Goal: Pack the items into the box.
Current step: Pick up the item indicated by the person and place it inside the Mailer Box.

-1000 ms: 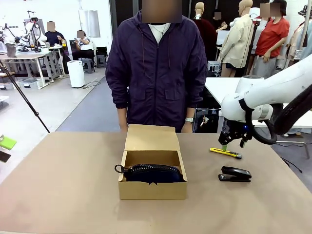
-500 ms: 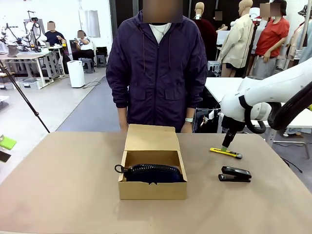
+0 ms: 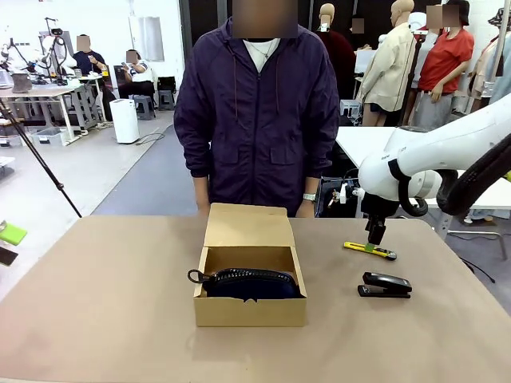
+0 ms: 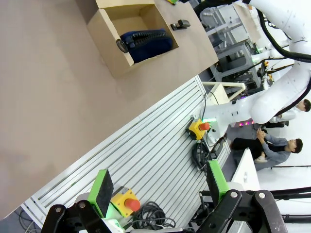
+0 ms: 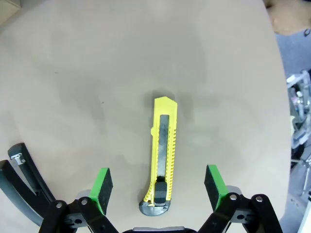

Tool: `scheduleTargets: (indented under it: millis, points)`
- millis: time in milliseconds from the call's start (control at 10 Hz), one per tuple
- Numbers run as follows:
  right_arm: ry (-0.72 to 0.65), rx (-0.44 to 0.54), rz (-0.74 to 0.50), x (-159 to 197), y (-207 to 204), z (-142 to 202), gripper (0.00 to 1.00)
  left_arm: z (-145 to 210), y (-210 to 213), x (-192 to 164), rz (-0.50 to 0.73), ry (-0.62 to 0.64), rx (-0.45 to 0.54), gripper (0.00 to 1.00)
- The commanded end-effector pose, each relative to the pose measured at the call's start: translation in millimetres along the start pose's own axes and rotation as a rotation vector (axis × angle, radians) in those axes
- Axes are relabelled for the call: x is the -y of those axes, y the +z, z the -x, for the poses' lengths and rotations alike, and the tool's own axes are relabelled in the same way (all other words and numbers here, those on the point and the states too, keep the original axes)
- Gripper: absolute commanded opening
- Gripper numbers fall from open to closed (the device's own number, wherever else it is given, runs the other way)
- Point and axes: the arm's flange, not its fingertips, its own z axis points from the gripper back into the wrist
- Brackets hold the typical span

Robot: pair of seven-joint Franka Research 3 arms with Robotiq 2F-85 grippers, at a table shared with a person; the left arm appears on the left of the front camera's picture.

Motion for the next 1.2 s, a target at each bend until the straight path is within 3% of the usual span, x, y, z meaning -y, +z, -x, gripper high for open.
scheduleTargets:
  millis: [0,500,1100]
  points:
    - [-0.031,0.010,-0.005,0.2,0.2,0.8,1.00,2.5,1.4,-2.6,0.000,-0.015,0.001,1.00]
    - [0.125,0.017,-0.131,26.4,-24.3,2.6,1.00,2.5,1.4,-2.6,0.000,-0.015,0.001,1.00]
    - [0.147,0.002,-0.193,37.9,-41.6,0.8,1.00,2.5,1.4,-2.6,0.000,-0.015,0.001,1.00]
